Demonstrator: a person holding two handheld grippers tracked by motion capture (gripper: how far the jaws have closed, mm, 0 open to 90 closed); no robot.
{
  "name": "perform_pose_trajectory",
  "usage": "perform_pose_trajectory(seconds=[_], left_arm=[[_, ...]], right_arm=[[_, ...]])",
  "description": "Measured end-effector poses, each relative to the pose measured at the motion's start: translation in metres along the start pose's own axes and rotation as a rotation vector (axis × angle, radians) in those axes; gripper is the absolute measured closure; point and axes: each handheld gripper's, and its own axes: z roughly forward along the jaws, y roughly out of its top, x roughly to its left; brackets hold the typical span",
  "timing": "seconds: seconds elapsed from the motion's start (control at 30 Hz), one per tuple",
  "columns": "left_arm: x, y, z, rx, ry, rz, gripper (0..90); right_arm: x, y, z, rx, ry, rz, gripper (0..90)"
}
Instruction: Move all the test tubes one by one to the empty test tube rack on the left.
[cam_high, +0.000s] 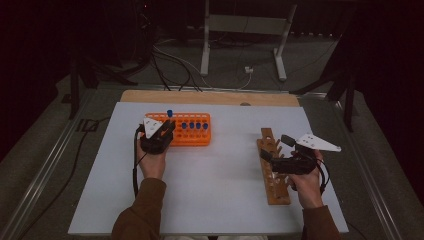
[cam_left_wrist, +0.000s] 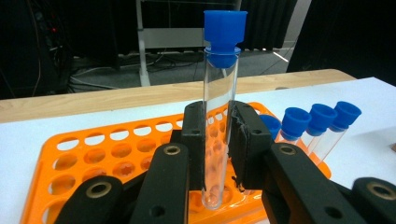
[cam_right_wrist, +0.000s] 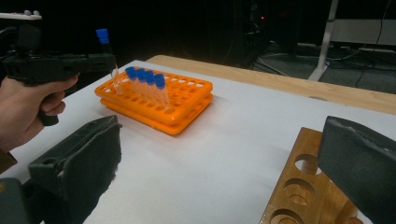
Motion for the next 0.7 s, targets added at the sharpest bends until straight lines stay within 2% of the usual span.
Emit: perform_pose_trajectory(seconds=[0.33,0.7], left_arm=[[-0.006,-0.007,0.015,0.018,-0.005,-0.003,78.1],[-0.008,-0.014,0.019,0.041,-0.012,0.018,78.1]], right_arm=[[0.000,-0.001,0.002,0.006,0.003,0.004,0.0],[-0.003,-0.003,0.003,0.010,-0.001,0.016,0.1]])
